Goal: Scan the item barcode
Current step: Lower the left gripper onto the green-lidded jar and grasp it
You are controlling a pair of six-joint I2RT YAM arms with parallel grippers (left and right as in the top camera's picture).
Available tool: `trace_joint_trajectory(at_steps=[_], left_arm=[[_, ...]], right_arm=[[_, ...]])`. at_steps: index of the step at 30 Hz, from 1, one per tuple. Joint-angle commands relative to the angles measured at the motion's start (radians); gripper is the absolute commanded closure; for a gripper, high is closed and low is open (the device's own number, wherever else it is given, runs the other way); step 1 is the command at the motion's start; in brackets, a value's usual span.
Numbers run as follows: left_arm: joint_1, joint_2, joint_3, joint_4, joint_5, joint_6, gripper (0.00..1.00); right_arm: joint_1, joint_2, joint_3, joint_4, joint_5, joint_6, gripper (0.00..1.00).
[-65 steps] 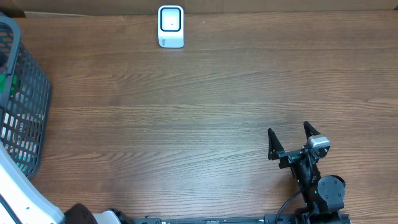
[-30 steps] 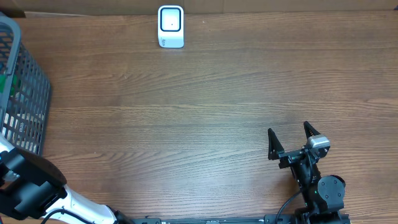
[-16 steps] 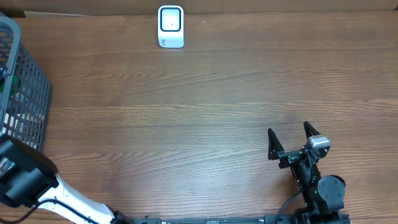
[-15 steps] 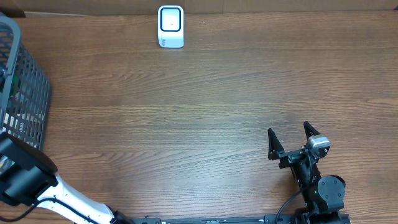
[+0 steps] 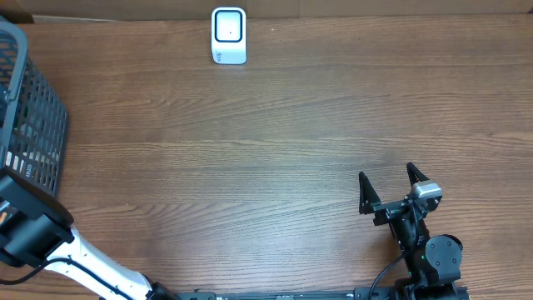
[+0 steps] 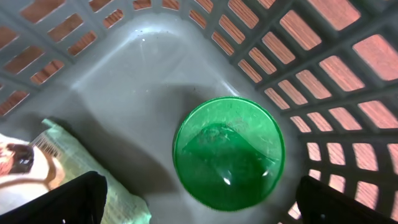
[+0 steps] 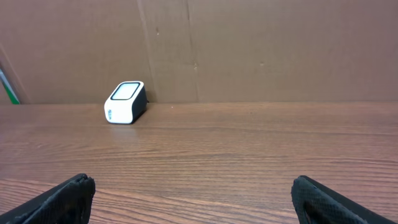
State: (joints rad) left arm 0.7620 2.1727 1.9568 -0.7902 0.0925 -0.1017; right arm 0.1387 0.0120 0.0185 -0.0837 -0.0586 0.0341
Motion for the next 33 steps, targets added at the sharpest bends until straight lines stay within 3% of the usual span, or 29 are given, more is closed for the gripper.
trace_joint_trajectory(at_steps=[1,15,33], left_arm=[[0.007,0.043,0.002,0.019,0.013,0.051,0.0],[-0.02,0.107,0.002,0.095,0.04,0.106,0.0],[-0.027,0.019,0.002,0.087,0.119,0.133,0.0]], right_arm=[[-0.003,-0.009,-0.01,0.003,0.013,0.004,0.0],[-0.003,-0.009,-0.01,0.003,0.013,0.004,0.0],[-0.003,-0.009,-0.01,0.003,0.013,0.004,0.0]])
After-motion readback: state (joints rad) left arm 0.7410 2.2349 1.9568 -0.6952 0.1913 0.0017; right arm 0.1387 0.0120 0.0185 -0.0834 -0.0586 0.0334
